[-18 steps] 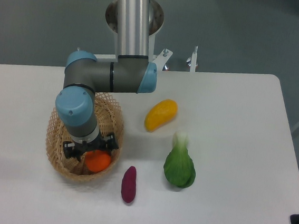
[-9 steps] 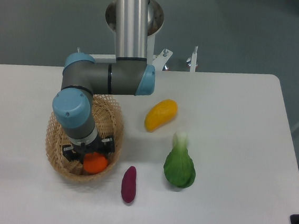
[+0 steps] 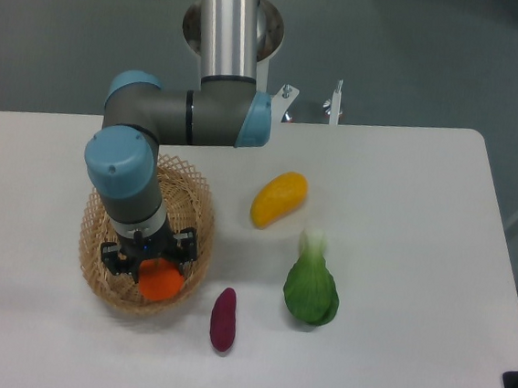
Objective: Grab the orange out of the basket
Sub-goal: 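Lift the orange out of the basket and carry it beside the bok choy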
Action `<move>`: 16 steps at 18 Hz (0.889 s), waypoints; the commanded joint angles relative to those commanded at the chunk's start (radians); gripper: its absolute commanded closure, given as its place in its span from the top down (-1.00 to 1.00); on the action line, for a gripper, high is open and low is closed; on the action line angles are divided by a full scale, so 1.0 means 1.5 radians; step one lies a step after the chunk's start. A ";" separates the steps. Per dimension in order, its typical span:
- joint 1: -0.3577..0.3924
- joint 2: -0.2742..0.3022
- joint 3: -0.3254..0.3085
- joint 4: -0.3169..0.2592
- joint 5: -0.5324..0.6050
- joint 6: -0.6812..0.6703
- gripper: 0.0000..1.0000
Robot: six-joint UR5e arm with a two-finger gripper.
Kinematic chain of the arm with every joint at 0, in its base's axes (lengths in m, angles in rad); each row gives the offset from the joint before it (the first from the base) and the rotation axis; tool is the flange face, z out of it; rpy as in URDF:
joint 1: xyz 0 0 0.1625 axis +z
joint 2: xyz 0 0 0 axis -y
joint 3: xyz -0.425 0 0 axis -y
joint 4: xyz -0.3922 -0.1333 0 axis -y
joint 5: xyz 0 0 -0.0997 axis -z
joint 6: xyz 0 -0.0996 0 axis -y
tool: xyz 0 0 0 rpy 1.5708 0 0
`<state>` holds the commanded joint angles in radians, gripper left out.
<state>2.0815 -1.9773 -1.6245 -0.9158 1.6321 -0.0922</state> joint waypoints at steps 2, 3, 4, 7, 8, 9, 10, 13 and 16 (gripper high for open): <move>0.011 0.000 0.002 0.001 0.003 0.030 0.25; 0.023 0.005 0.001 0.001 0.003 0.049 0.24; 0.035 0.015 0.001 0.001 0.001 0.063 0.24; 0.080 0.036 0.001 0.003 -0.003 0.094 0.24; 0.094 0.042 0.001 0.002 -0.003 0.110 0.23; 0.107 0.044 0.001 0.002 -0.004 0.125 0.19; 0.119 0.044 0.001 0.002 -0.008 0.141 0.18; 0.171 0.048 0.000 0.000 -0.033 0.230 0.18; 0.222 0.049 0.002 0.000 -0.039 0.371 0.19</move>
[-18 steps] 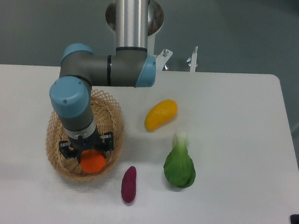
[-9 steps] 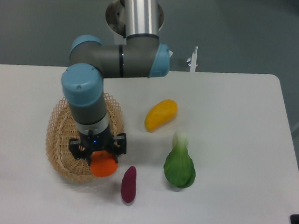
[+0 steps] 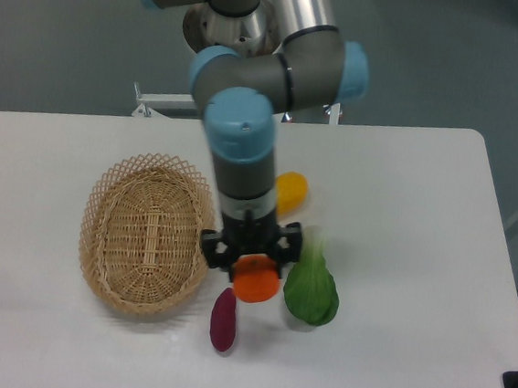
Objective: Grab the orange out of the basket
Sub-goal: 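Lift the orange out of the basket and carry it beside the bok choy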
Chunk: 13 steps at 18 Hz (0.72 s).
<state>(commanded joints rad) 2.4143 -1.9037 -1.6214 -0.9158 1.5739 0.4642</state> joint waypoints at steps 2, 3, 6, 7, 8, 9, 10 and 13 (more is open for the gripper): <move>0.020 0.000 0.004 -0.001 -0.007 0.069 0.19; 0.030 0.000 0.003 -0.001 -0.011 0.102 0.19; 0.076 -0.001 -0.004 -0.003 -0.022 0.229 0.19; 0.091 -0.002 -0.004 -0.007 -0.022 0.274 0.19; 0.100 -0.005 -0.001 -0.009 -0.024 0.311 0.19; 0.108 -0.009 0.000 -0.009 -0.023 0.339 0.20; 0.119 -0.012 -0.003 -0.010 -0.019 0.360 0.20; 0.138 -0.026 0.006 -0.012 -0.014 0.424 0.19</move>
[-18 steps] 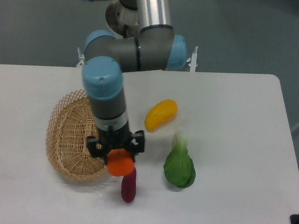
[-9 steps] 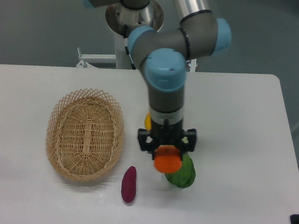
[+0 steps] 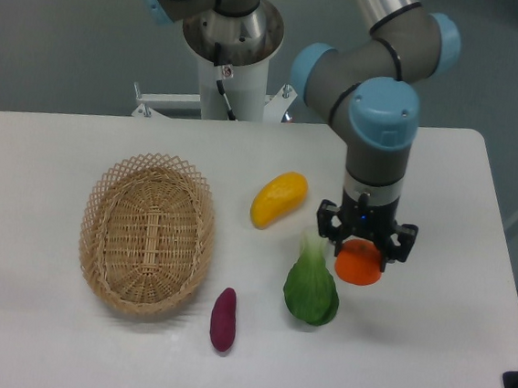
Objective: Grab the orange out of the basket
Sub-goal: 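Lift the orange out of the basket and carry it beside the bok choy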
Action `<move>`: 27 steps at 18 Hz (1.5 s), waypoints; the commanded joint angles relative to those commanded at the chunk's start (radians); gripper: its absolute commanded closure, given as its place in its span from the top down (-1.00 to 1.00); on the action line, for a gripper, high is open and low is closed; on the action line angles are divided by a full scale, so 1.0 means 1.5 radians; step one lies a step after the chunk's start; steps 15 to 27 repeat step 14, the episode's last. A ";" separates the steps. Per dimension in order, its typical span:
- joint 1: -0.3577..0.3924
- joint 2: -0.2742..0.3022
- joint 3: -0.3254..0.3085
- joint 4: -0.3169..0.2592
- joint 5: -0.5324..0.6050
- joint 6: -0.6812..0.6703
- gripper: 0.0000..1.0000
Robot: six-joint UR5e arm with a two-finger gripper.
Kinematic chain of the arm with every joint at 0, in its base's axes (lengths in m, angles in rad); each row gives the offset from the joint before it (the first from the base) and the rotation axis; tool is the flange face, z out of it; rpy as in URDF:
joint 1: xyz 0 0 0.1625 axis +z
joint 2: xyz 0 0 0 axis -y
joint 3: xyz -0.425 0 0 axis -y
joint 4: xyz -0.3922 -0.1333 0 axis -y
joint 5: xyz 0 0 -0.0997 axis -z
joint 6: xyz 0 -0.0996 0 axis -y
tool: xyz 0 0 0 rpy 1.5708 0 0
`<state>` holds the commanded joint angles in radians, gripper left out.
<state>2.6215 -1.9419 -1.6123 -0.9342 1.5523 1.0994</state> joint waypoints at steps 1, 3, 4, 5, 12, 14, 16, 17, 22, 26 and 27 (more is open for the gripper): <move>0.003 -0.002 0.003 0.000 0.001 0.016 0.19; 0.016 -0.005 0.011 -0.015 0.001 0.051 0.19; 0.025 -0.006 0.015 -0.025 0.001 0.067 0.19; 0.028 -0.006 0.020 -0.036 0.001 0.079 0.19; 0.029 -0.011 0.029 -0.047 0.011 0.084 0.19; 0.029 -0.011 0.029 -0.044 0.011 0.084 0.19; 0.029 -0.011 0.029 -0.044 0.011 0.084 0.19; 0.029 -0.011 0.029 -0.044 0.011 0.084 0.19; 0.029 -0.011 0.029 -0.044 0.011 0.084 0.19; 0.029 -0.011 0.029 -0.044 0.011 0.084 0.19; 0.029 -0.011 0.029 -0.044 0.011 0.084 0.19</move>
